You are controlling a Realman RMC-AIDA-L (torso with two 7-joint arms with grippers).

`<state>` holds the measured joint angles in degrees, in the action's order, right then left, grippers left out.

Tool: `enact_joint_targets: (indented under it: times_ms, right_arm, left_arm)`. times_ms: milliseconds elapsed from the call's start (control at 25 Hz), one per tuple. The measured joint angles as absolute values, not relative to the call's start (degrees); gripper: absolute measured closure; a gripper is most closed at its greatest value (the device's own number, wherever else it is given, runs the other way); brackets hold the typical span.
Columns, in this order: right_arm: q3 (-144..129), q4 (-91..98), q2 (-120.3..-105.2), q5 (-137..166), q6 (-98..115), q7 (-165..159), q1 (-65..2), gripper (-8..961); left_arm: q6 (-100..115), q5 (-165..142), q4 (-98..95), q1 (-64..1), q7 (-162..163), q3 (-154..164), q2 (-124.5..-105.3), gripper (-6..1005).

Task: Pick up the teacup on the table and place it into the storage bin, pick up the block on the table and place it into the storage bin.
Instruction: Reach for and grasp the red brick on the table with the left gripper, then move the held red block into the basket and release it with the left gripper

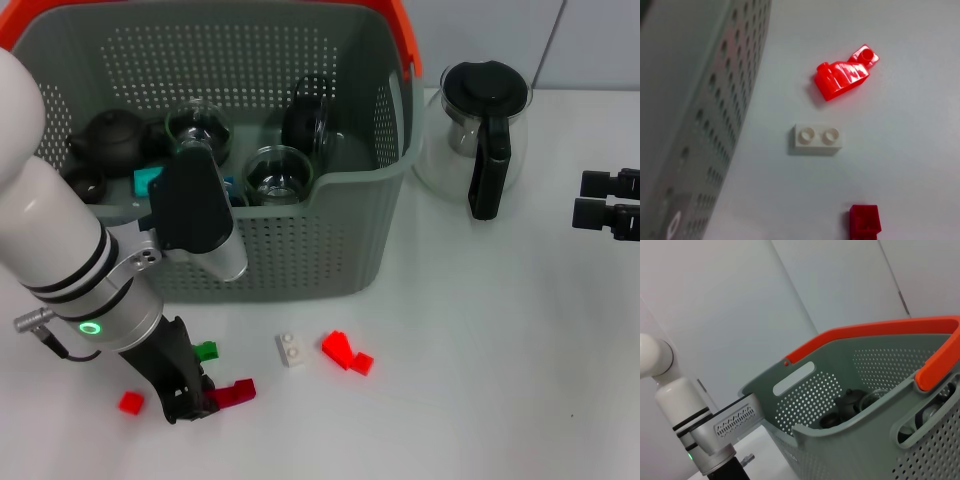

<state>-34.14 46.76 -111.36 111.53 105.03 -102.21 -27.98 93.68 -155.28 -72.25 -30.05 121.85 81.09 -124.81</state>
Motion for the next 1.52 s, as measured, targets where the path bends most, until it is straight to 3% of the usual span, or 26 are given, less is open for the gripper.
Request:
enact_joint_targets:
  times_ms: [480,840,1200,1520]
  right_arm:
    - [-34.1,46.8,-111.36,111.5,105.1,-102.2,-27.9,131]
    - [-34.1,46.8,-111.36,111.5,105.2,-102.2,-28.0,131]
    - [-34.1,46.8,-111.36,111.5,105.3,-102.3,-27.9,131]
    - [-34.1,46.8,-111.36,111.2,105.3,-102.3,-27.9,131]
  left_arm:
    - [95.9,-154.2,-73.3,-30.1,121.9,80.3,-124.8,817]
    - [111.8,-145.2,-79.2,-33.1,114.9,61.1,-123.84,815]
    - [118.5,-129.5,-83.7,-35.0,113.3,45.6,-118.94,814]
    - [106.9,-128.6,-82.6,-39.5,112.6,42.7,-117.67,813]
